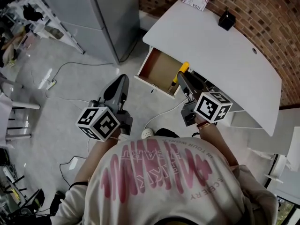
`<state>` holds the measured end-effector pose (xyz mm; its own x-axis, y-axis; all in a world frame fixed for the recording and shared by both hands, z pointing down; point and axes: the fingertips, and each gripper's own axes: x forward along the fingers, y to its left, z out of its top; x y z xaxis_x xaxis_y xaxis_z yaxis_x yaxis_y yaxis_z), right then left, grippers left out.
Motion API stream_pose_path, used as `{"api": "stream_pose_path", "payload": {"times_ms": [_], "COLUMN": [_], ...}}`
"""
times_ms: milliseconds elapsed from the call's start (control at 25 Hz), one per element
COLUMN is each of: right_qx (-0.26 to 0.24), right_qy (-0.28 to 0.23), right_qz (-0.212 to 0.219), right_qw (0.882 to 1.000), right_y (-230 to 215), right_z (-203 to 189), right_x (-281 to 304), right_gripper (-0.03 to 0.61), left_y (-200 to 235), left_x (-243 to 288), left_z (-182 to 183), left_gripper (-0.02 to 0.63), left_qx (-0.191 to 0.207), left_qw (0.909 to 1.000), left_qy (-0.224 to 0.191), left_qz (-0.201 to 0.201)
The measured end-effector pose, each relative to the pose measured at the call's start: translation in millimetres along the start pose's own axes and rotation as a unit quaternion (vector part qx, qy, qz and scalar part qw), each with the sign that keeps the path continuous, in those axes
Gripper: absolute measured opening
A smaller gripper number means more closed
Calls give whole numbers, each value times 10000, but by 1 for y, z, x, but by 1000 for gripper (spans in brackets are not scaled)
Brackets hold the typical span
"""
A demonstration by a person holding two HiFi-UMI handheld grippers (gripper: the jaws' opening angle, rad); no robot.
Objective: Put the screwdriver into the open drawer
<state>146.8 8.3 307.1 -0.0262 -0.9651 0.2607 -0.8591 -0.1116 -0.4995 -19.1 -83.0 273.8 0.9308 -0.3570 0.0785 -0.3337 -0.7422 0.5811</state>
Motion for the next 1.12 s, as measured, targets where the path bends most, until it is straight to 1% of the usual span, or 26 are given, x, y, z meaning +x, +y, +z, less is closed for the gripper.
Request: {"api": "stream_pose_path", "payload": {"times_ms": [120, 240, 360, 480, 600, 760, 920, 1120], "right_qx": [-79, -267, -449, -661, -883, -1186, -1242, -1606], "right_qy": [121, 341, 772, 1176, 1505, 1857, 2250, 2751], "right_qz": [-40, -183, -233, -225, -230, -198, -209, -96], "right_qw": [9999, 9989, 9957, 9906, 9844, 9752, 9662, 9479], "right_y": [-7, -18, -29, -42, -56, -70, -91, -117], "right_z": [-13, -30, -53, -74, -93, -113, -132, -152], "right_x": [12, 27, 42, 62, 84, 116, 137, 160], "right_gripper": [80, 80, 80, 80, 80, 80, 80, 80], "left_y": [13, 28, 42, 54, 69, 89, 104, 111], "left_x": [-3, -9, -23, -34, -43, -54, -64, -51], "left_z": [-4, -5, -9, -8, -6, -5, 0, 5], "left_gripper": [5, 5, 5, 5, 5, 5, 5, 5], "left_qx": [-69, -167, -380, -454, -544, -696, -795, -764], "left_qw": [9999, 9995, 9976, 9948, 9910, 9858, 9770, 9717], "left_qy": [-29, -43, -98, -184, -284, -367, -550, -616], "left_qz": [136, 277, 573, 893, 1189, 1487, 1902, 2148]}}
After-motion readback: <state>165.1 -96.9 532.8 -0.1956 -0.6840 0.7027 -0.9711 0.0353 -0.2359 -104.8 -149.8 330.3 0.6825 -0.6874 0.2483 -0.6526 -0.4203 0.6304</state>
